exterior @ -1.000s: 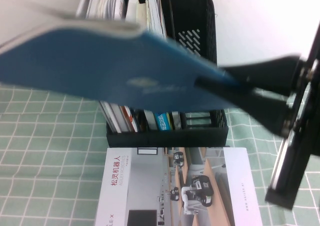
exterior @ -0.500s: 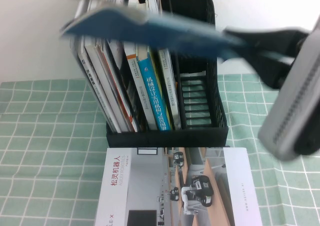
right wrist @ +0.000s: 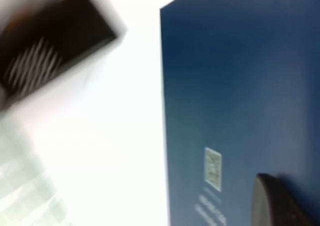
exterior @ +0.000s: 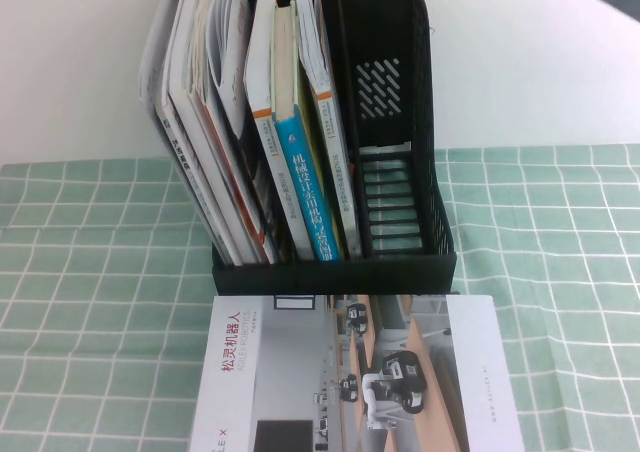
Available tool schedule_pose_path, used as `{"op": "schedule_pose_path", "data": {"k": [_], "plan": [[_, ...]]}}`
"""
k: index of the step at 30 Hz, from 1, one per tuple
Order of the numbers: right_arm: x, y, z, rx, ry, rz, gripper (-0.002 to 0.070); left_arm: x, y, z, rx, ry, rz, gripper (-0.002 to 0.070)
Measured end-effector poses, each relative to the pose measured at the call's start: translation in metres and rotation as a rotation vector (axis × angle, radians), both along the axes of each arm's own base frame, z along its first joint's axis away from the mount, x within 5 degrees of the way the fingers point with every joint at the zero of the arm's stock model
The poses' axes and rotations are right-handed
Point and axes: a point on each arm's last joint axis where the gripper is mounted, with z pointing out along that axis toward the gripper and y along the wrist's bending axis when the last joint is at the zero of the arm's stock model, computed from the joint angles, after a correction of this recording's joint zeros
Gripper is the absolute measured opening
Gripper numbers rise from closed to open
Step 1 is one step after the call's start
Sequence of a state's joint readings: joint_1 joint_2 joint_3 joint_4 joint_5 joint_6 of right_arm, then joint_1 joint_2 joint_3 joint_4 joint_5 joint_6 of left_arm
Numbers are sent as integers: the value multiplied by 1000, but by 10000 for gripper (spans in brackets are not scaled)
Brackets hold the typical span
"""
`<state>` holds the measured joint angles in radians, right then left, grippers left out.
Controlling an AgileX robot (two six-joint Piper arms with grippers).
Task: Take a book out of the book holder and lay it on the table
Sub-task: Place the picked book on the book
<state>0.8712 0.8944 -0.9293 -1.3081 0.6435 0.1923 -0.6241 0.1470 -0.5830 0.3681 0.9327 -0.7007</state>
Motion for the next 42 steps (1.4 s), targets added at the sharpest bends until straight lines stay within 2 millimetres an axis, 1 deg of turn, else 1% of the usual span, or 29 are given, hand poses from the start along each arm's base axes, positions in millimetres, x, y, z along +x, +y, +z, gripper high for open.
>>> {"op": "schedule_pose_path", "data": {"k": [4, 7, 10, 12, 15, 17, 20, 23, 33, 36, 42], "plan": [[-5, -6, -21, -28, 237, -52, 22, 1, 0, 1, 5, -19, 3, -3], [-11, -1, -33, -12, 387, 3, 22, 1, 1, 2, 11, -30, 7, -3], [-15, 10, -44, -8, 523, 85, 22, 1, 1, 3, 9, -39, 5, -3], [-15, 19, -53, -44, 598, 144, 22, 2, 0, 4, 3, -53, 0, -3], [-13, 37, -65, -106, 666, 245, 22, 2, -1, 7, -8, -81, -9, -3], [-10, 50, -70, -143, 665, 322, 22, 3, -2, 8, -14, -94, -14, -3], [-5, 73, -77, -174, 615, 424, 22, 3, -2, 9, -19, -104, -18, -3], [4, 93, -85, -187, 582, 476, 22, 3, -2, 9, -19, -104, -18, -3], [50, 149, -108, -351, 543, 487, 22, 3, -1, 8, 8, -100, -19, -3], [60, 162, -110, -363, 538, 488, 22, 3, -1, 8, 12, -100, -20, -3], [73, 176, -105, -386, 493, 488, 22, 3, -1, 8, 18, -100, -21, -3]]}}
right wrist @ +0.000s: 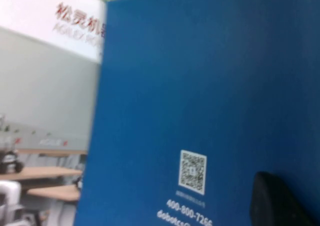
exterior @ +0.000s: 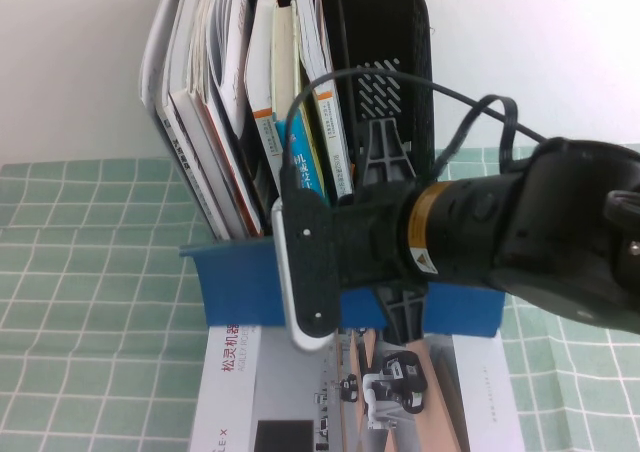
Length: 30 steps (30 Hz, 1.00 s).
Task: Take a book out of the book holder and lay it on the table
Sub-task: Place the picked book on the book
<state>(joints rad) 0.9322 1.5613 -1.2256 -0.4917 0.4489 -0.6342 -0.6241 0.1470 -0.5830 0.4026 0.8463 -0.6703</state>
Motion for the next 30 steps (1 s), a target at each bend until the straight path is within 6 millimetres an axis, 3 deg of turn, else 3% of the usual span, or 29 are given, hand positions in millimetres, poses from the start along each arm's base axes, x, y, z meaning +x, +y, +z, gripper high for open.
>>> {"op": "schedule_pose_path", "data": {"k": [11, 20, 26, 30], "plan": [[4, 0, -1, -59, -1, -16, 22, 0, 0, 0, 4, 1, 0, -3], [-8, -1, -9, -32, 208, -60, 22, 0, 0, -1, 9, 7, 1, -3], [-25, 5, -14, -37, 361, 88, 29, 0, 0, -1, 9, 7, 1, -3], [-32, 12, -20, -41, 423, 198, 76, 0, 0, -1, 10, 9, 2, -3]]}}
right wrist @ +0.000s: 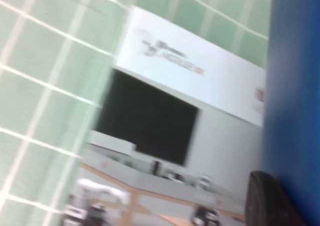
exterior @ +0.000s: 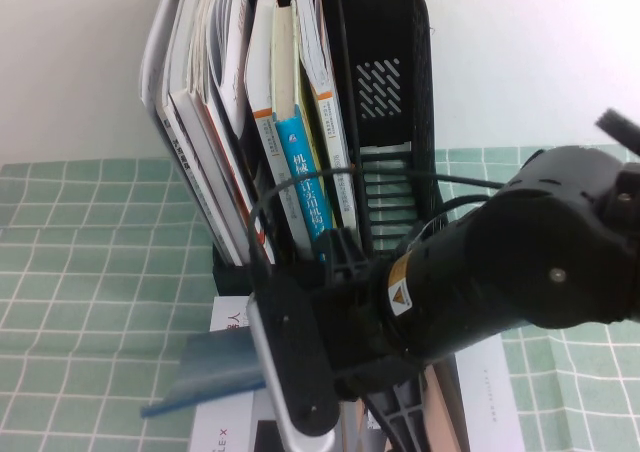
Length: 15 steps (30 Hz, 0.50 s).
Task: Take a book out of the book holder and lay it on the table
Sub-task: Place the picked book on the book
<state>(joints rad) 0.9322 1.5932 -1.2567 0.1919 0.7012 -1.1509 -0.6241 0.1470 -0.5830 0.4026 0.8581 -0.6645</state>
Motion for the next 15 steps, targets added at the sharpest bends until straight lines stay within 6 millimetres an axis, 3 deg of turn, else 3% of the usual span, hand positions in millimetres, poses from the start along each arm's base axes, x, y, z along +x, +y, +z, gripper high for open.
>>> {"op": "schedule_pose_path", "data": {"k": [10, 15], "plan": [[5, 10, -38, -111, 121, -3, 368, 0, 0, -1, -1, 17, 1, -3], [5, 10, -40, -96, 178, -106, 402, -1, 0, -3, 3, 30, 4, -3]]}}
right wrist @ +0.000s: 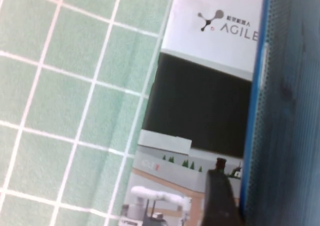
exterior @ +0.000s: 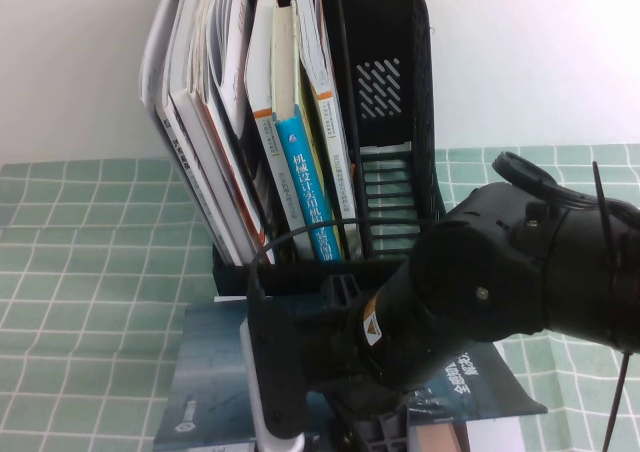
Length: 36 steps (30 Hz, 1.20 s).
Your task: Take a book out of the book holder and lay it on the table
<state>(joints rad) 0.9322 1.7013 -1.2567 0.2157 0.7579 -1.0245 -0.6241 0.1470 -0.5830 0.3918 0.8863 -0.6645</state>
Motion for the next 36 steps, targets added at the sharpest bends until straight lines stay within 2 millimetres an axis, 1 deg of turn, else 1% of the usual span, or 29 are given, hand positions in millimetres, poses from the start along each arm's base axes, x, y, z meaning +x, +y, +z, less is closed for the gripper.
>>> {"op": "schedule_pose_path", "data": {"k": [11, 14, 16, 19, 23, 25, 27, 29, 32, 34, 36], "plan": [[4, 3, 2, 53, -10, -78, 408, -1, -1, -1, -12, 14, -8, -3], [3, 3, 2, 50, 8, -105, 433, -1, -2, -2, -28, 28, -20, -3], [1, 1, 1, 28, 34, -105, 466, -2, -3, -2, -36, 38, -25, -3], [-4, -1, -1, -8, 98, -102, 493, -3, -4, -4, -42, 58, -30, -3], [-13, -5, -2, -54, 192, -95, 498, -3, -4, -5, -37, 74, -35, -3], [-15, -7, -2, -85, 220, -84, 487, -4, -4, -5, -35, 79, -39, -3], [-15, -8, 3, -107, 215, -69, 456, -4, -5, -6, -33, 88, -47, -3], [-11, -9, 13, -118, 163, -65, 397, -5, -6, -6, -35, 92, -56, -3], [4, -15, 41, -141, -17, -111, 242, -5, -6, -6, -28, 90, -62, -3], [15, -25, 65, -184, -171, -171, 115, -5, -6, -6, -13, 84, -67, -3], [21, -40, 87, -237, -299, -246, 49, -4, -5, -6, 13, 72, -67, -3]]}}
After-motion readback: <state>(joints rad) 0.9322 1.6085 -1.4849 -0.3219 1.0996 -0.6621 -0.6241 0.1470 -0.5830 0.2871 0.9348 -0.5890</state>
